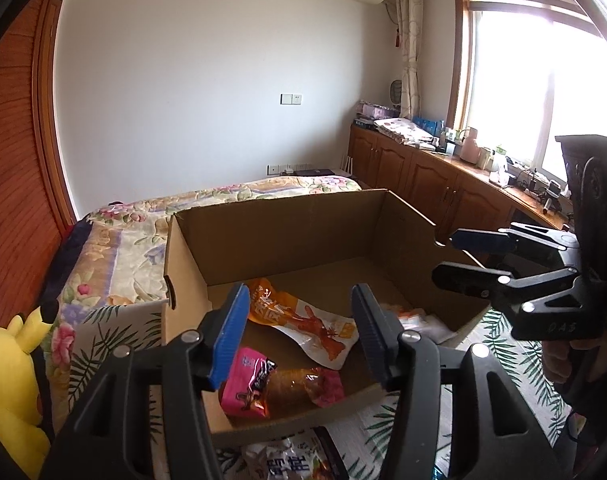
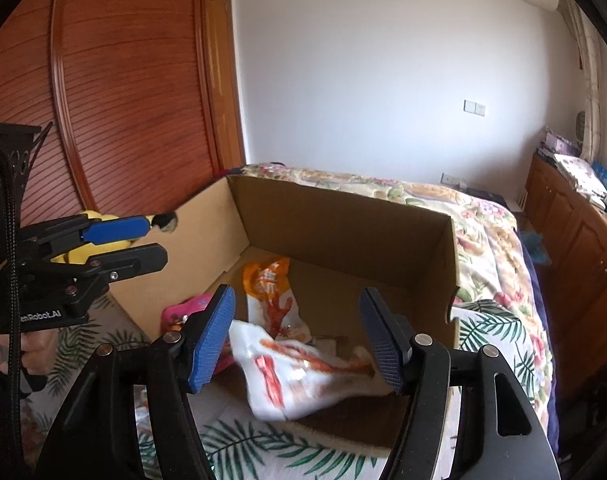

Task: Organize snacks
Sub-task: 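Move both open tools back from the box to the snack pile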

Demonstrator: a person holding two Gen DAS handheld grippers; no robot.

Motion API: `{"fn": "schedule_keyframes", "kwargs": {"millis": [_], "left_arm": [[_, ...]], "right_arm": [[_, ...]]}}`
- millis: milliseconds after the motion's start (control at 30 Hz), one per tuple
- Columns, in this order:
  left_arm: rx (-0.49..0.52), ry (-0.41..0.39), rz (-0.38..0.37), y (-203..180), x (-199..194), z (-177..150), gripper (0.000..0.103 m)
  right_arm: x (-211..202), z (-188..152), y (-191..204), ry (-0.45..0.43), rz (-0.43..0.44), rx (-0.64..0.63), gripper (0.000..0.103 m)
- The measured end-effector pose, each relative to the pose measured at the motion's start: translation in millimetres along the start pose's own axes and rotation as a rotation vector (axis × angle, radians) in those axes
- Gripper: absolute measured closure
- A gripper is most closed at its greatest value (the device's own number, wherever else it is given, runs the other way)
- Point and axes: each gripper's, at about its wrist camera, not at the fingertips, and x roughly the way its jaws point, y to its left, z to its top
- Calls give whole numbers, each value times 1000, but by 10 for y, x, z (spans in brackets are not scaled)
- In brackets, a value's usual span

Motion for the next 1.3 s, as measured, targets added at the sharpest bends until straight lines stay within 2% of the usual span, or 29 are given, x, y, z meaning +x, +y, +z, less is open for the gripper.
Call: {"fn": "schedule_keyframes", "kwargs": {"millis": [233,567,1000,1300], "left_arm": [[13,-15,3,-134,-298,-70,46],[6,14,6,-245,-588,-418,42],[-55,107,11,-259,-596,-1038,42],[-97,186,9,-255,-535,-1436,42]], "right_arm": [[-370,-52,65,-27,4,11,36],[-654,-432,193,-13,17,23,36],[-564,-1220,347,100,11,79,36],[-493,-1516,456,145,19,104,36]]}}
